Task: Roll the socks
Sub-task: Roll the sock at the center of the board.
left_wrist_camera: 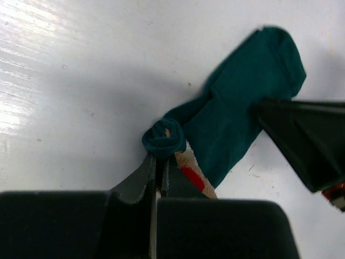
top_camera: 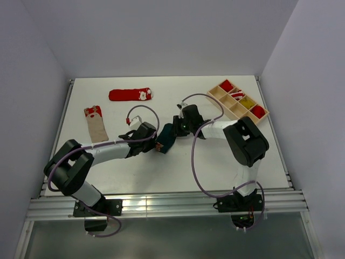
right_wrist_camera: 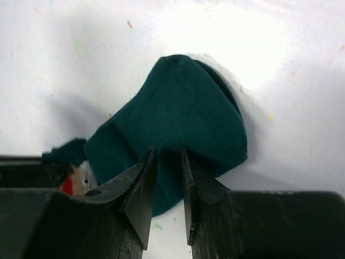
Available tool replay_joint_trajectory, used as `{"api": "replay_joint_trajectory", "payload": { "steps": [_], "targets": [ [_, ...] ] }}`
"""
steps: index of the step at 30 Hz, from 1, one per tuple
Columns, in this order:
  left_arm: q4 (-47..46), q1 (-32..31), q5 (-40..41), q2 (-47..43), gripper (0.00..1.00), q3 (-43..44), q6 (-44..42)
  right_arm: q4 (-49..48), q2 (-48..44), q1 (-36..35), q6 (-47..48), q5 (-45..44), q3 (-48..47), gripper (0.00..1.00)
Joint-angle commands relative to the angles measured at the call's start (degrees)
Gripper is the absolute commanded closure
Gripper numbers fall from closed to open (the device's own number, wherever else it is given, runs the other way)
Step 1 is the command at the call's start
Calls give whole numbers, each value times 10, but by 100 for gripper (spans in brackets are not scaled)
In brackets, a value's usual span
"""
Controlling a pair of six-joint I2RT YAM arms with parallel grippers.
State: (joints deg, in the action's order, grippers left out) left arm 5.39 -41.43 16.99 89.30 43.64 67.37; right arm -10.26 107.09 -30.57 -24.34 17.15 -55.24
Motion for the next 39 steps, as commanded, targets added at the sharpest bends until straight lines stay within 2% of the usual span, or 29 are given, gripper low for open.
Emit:
{"api": "replay_joint_trajectory", "payload": {
  "steps": [1, 7, 10, 19, 22, 27, 39],
  "targets": [
    [65, -21, 16, -5, 100, 31, -63, 44, 28, 11, 24, -30, -23, 67],
    [95, -36, 32, 19, 100, 57, -91, 53, 14, 11, 25, -12, -29, 67],
    [119, -36, 33, 47, 100, 80, -90, 36, -21, 11, 32, -3, -9, 66],
    [153, -36, 23, 87, 100, 108, -85, -60, -180, -6, 21, 57, 128, 63],
    [153, -36, 22, 89, 100, 111, -88, -85, -203, -27, -1, 61, 153, 62],
    [155, -37, 18, 94, 100, 118, -88, -142, -198, -56, -58, 82, 167, 59],
    [154, -37, 12, 91, 100, 122, -89, -135, -123, -94, -55, 51, 148, 58]
  ]
}}
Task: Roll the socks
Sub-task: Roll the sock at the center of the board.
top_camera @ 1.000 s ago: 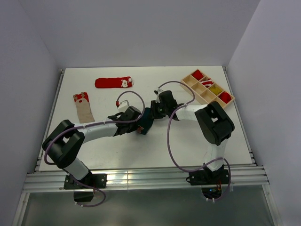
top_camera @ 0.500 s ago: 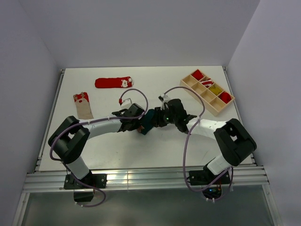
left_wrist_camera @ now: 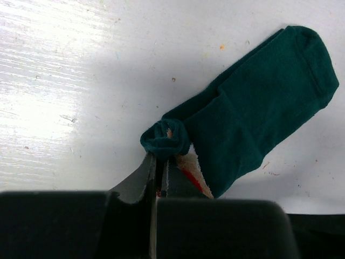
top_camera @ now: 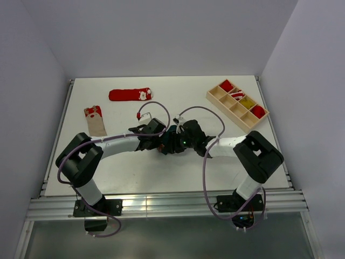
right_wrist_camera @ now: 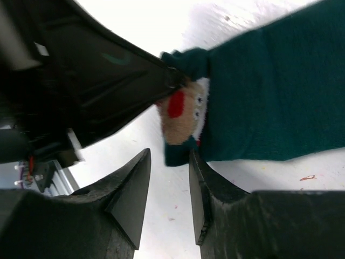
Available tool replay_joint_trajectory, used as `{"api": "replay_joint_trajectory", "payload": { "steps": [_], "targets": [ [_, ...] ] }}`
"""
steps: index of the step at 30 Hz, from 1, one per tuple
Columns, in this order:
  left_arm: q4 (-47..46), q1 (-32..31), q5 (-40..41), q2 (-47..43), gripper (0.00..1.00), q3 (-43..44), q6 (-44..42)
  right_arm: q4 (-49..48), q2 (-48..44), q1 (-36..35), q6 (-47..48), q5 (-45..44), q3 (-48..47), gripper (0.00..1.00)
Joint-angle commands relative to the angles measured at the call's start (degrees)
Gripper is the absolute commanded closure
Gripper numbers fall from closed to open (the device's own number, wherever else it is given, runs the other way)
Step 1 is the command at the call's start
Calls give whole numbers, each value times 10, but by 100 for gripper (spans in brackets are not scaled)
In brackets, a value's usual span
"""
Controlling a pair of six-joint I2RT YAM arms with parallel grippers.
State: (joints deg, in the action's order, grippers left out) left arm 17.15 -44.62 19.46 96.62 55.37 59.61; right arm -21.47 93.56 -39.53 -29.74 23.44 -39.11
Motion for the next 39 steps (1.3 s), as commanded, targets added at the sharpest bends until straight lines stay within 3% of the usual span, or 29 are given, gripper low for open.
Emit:
{"api": "replay_joint_trajectory", "payload": {
  "steps": [1, 2, 7, 9, 20, 29, 39],
  "targets": [
    [37, -6, -12, 17, 100, 5, -12, -23, 16, -4, -1, -14, -12, 59],
    [36, -6, -12, 17, 100, 5, -12, -25, 19, -4, -2, -16, -11, 60],
    [19, -6, -16, 6, 99, -7, -16, -34, 34, -2, -8, -19, -5, 91],
    [0, -6, -15, -4, 95, -22, -14, -42, 36, 5, -21, -14, 0, 100],
    [-72, -6, -12, -94, 34, -90, 22, -58, 87, 67, -102, 59, 9, 100],
    [-134, -5, -14, -145, 28, -142, 58, -2, 123, 85, -89, 93, -52, 100],
    [-166, 6, 14, -132, 32, -174, 129, 52, 131, 84, -68, 93, -97, 100]
  ]
}}
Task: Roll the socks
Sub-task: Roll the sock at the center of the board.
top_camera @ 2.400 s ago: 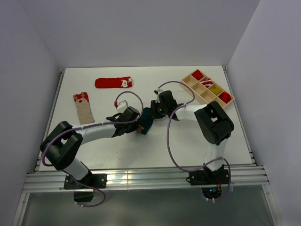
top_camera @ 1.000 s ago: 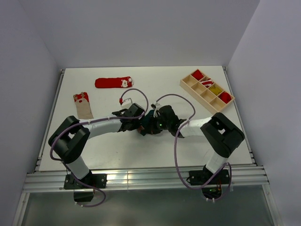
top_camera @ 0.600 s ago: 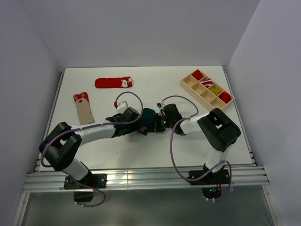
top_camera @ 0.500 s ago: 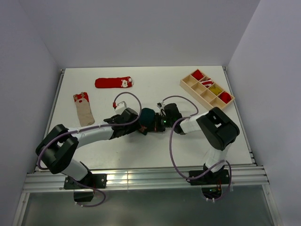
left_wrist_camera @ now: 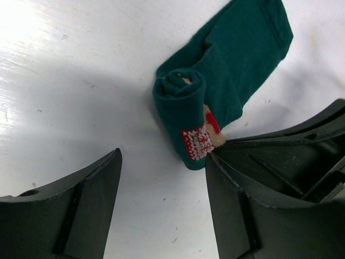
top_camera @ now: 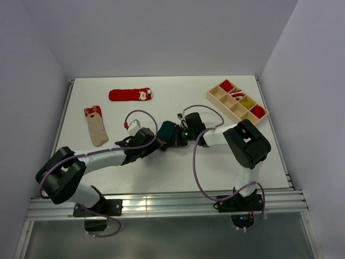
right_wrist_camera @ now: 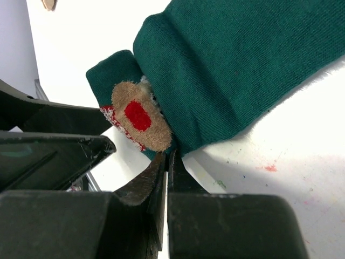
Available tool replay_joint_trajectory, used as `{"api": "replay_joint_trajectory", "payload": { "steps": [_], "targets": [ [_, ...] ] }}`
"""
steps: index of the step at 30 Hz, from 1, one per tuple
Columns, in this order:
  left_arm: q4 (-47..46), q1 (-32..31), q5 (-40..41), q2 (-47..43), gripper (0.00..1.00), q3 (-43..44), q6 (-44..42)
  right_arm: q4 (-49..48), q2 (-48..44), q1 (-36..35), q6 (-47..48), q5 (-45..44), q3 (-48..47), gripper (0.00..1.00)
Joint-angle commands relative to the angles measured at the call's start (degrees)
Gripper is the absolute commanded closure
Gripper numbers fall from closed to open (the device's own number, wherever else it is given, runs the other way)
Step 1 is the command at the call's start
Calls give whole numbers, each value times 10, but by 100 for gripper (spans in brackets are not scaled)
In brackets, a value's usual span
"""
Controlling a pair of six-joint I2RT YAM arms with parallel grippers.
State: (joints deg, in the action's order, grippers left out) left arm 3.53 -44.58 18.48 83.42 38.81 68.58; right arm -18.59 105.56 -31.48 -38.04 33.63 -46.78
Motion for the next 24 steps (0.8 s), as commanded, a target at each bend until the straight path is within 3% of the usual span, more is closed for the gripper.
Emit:
{"api": "replay_joint_trajectory", "payload": {
  "steps": [1, 5, 15, 24],
  "targets": [
    [-30, 7, 26, -7, 32, -14, 47, 23, 12, 4, 15, -9, -20, 100],
    [-120, 23, 33, -31, 34, -61, 77, 28, 17, 3, 15, -7, -25, 100],
    [-280, 53, 2, -9, 36, -108, 56, 44, 25, 1, 17, -1, -44, 100],
    [-302, 60, -4, 46, 49, -95, 42, 58, 35, 0, 17, 1, -59, 100]
  ]
}}
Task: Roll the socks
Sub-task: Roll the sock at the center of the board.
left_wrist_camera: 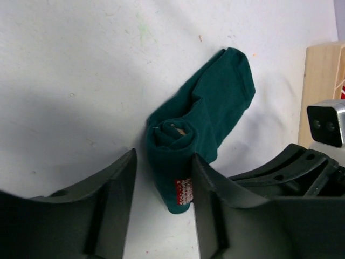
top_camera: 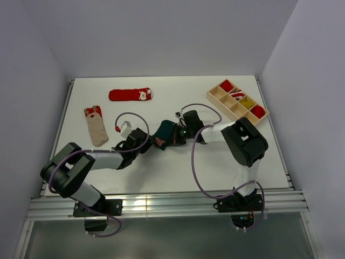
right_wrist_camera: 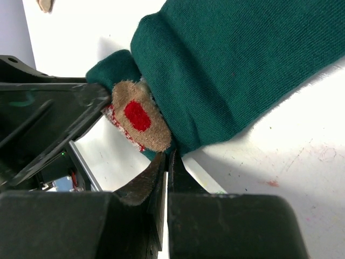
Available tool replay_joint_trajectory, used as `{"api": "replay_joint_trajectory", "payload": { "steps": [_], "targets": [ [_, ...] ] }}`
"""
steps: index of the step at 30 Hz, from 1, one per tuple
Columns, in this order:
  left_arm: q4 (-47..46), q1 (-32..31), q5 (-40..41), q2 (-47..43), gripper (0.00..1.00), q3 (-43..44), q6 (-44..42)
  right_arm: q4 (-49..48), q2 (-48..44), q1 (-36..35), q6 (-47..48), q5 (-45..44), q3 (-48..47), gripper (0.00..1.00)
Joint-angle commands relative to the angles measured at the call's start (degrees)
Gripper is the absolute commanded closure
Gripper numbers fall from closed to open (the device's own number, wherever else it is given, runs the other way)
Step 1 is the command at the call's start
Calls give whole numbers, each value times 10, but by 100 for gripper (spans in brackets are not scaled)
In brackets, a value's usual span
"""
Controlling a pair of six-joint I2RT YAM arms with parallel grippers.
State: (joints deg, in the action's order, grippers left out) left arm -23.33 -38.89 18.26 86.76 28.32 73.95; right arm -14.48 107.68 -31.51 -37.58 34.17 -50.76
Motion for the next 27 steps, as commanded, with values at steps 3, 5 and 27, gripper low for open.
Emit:
{"api": "replay_joint_trajectory", "payload": {
  "steps": [3, 5, 27],
  "targets": [
    [-16, 5, -3, 26, 55, 17, -12, 21, 17, 0, 13, -2, -24, 100],
    [-15, 5, -4, 33, 56, 19, -10, 24, 19, 0, 14, -2, -29, 100],
    [154, 6, -14, 120, 100, 120, -56, 44, -76, -11, 97, -52, -2, 75]
  ]
}}
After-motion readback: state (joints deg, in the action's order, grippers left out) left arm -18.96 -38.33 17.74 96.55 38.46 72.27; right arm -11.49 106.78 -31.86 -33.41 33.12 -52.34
